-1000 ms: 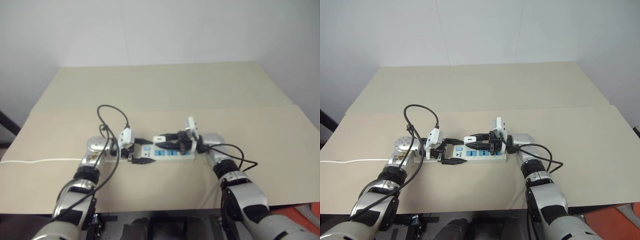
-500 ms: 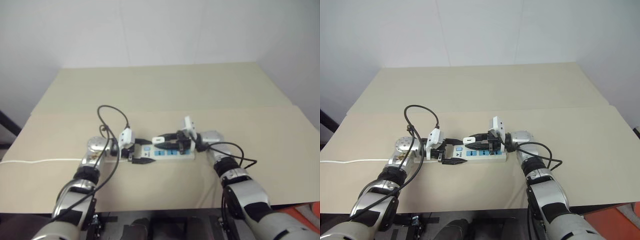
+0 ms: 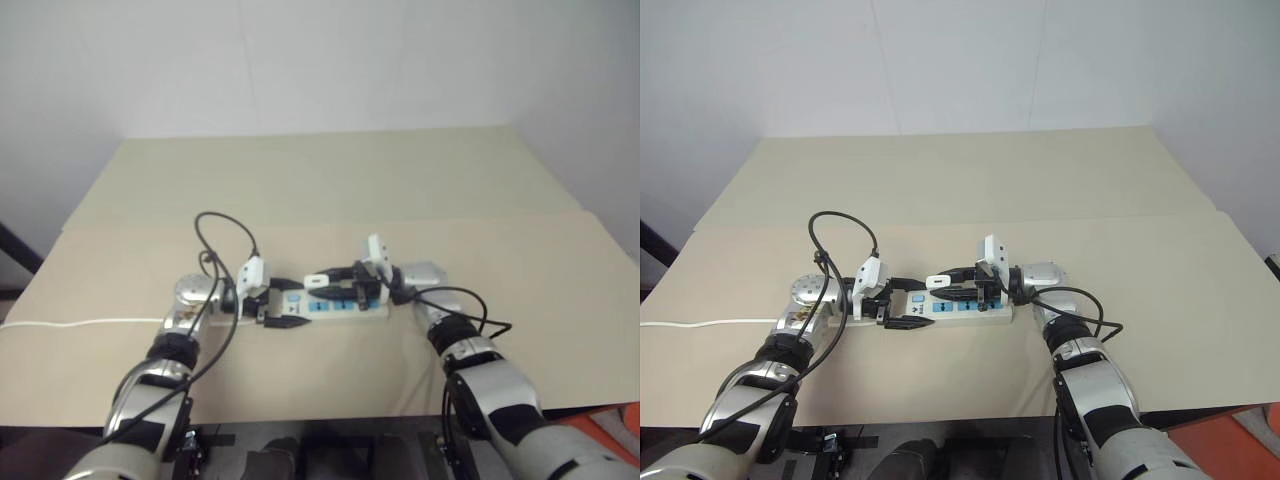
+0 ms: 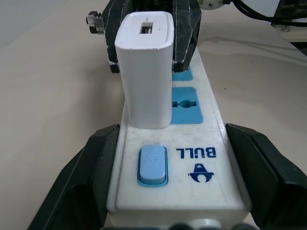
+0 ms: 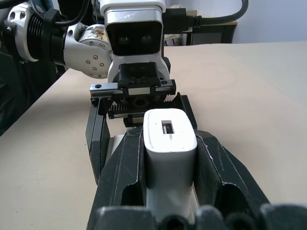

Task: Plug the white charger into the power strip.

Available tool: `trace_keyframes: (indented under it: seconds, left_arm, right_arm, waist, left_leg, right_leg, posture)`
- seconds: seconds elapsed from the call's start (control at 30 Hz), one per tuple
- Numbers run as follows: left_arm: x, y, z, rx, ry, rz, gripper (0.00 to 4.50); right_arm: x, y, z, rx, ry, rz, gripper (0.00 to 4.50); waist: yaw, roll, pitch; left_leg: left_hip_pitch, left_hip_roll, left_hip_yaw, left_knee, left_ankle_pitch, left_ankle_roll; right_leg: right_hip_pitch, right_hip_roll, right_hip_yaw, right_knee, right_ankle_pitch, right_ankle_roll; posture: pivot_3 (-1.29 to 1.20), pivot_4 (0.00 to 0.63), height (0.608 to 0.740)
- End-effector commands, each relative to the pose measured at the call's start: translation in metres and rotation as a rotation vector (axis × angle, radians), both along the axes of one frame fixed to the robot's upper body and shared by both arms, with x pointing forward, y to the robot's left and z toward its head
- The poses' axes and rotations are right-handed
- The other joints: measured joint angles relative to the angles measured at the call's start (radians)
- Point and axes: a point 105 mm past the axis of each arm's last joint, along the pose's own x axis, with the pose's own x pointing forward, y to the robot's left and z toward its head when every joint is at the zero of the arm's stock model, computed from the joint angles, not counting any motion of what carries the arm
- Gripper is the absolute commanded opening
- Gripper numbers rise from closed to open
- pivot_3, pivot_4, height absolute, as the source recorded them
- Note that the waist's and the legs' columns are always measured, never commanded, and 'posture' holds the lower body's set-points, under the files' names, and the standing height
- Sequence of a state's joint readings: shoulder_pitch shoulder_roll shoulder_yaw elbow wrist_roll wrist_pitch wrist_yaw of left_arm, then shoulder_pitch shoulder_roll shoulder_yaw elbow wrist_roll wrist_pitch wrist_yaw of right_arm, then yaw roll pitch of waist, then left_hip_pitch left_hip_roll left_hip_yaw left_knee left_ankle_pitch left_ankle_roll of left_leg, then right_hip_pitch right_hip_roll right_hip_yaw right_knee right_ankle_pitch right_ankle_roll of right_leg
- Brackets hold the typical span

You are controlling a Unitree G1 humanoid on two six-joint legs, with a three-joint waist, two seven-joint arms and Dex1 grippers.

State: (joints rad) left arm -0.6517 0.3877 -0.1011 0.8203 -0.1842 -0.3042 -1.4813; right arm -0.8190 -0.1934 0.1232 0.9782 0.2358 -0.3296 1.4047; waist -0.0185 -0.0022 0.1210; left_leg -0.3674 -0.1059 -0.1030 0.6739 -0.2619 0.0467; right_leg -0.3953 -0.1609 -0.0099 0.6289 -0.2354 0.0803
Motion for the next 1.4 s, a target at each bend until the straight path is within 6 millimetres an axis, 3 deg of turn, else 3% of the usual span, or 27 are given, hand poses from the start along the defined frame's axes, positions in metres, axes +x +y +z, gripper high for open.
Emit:
trace_keyframes:
  seconds: [0.03,0.1,0.43,0.7,1.0,1.23,1.37,1.4]
  left_arm:
    - [-0.005,0.005,-0.003,0.032,-0.011,-0.029,3.26]
    - [-0.006,0.006,-0.003,0.032,-0.013,-0.03,3.26]
    - [-0.006,0.006,-0.003,0.037,-0.018,-0.036,3.26]
    - [-0.005,0.005,-0.002,0.036,-0.022,-0.039,3.26]
    - [-0.002,0.001,0.004,-0.01,-0.017,-0.019,3.26]
    - [-0.003,-0.001,0.007,-0.04,-0.07,-0.032,3.26]
    - [-0.004,0.001,0.009,-0.04,-0.095,-0.039,4.48]
    - [-0.005,0.001,0.009,-0.046,-0.096,-0.043,4.48]
  right_arm:
    - [0.004,-0.035,-0.043,-0.156,0.124,-0.147,1.1]
    - [0.004,-0.035,-0.044,-0.154,0.128,-0.149,1.1]
    - [0.003,-0.035,-0.039,-0.125,0.081,-0.145,4.49]
    - [-0.001,-0.039,-0.031,-0.099,0.032,-0.095,4.49]
    - [-0.001,-0.055,-0.005,-0.048,-0.058,-0.047,4.49]
    - [-0.002,-0.061,0.009,-0.022,-0.09,-0.015,4.49]
    - [-0.003,-0.065,0.015,-0.016,-0.126,-0.016,4.5]
    - [-0.003,-0.066,0.016,-0.013,-0.132,-0.017,4.5]
  waist:
    - [0.0,0.0,0.0]
    - [0.0,0.0,0.0]
    - [-0.003,-0.003,-0.003]
    - [-0.002,-0.003,-0.003]
    - [-0.001,-0.004,-0.002]
    - [0.0,-0.003,-0.001]
    - [-0.003,-0.003,0.0]
    - [-0.003,-0.003,0.0]
  left_leg:
    - [0.0,0.0,0.0,0.0,0.0,0.0]
    - [0.0,0.0,0.0,0.0,0.0,0.0]
    - [0.002,0.001,0.0,-0.003,0.0,-0.001]
    - [0.005,0.002,-0.001,-0.011,0.0,-0.001]
    - [0.005,0.001,-0.001,-0.012,0.0,-0.001]
    - [-0.004,0.001,-0.001,-0.012,0.004,-0.008]
    - [-0.008,0.001,-0.001,-0.012,0.006,-0.012]
    - [-0.01,0.001,-0.001,-0.012,0.007,-0.012]
  right_leg:
    - [0.0,0.0,0.0,0.0,0.0,0.0]
    - [0.0,0.0,0.0,0.0,0.0,0.0]
    - [0.001,0.002,0.0,-0.001,0.0,0.0]
    - [0.002,0.002,0.0,-0.003,0.0,0.0]
    - [0.003,0.002,0.0,-0.004,0.0,-0.001]
    - [-0.003,0.002,0.0,-0.003,0.0,-0.001]
    - [-0.008,0.002,0.001,-0.002,0.0,-0.001]
    - [-0.009,0.002,0.001,-0.002,0.0,-0.001]
  posture:
    - [0.0,0.15,0.74]
    - [0.0,0.15,0.74]
    - [0.0,0.15,0.74]
    - [0.0,0.15,0.74]
    - [0.0,0.15,0.74]
    - [0.0,0.15,0.74]
    - [0.0,0.15,0.74]
    - [0.0,0.15,0.74]
